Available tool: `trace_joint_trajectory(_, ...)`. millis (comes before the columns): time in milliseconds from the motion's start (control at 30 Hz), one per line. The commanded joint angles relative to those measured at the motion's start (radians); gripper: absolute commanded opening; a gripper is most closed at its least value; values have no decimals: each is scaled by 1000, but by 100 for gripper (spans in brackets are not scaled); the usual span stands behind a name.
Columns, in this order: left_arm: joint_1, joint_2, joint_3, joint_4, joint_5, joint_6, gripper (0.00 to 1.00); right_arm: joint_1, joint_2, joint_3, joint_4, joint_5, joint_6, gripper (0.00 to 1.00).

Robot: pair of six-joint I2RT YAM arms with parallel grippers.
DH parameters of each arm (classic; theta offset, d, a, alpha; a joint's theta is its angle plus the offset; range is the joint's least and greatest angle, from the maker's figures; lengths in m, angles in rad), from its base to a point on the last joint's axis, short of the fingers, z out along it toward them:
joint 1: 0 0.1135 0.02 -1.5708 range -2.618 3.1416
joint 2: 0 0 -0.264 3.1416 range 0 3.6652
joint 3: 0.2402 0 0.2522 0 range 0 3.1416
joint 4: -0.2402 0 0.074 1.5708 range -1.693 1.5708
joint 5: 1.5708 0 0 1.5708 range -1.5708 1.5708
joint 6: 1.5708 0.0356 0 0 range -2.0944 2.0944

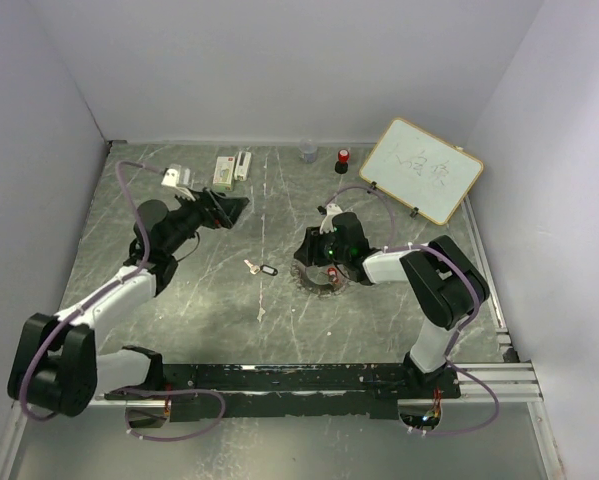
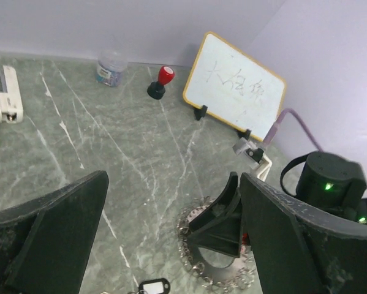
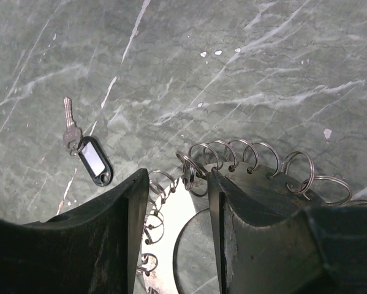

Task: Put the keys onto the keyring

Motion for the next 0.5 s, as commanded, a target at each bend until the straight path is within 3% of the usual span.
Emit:
trace_joint_trajectory(0, 107, 83, -34, 272, 237, -331, 100, 2, 19, 6, -14, 18, 3, 44)
trace_joint_trajectory(233, 191, 263, -111, 665, 343, -645, 100, 2, 9, 9, -26, 22, 1, 44)
trace_joint_trajectory(467, 200, 307, -123, 700, 339, -664, 100, 2, 15, 14, -31, 20, 0, 44)
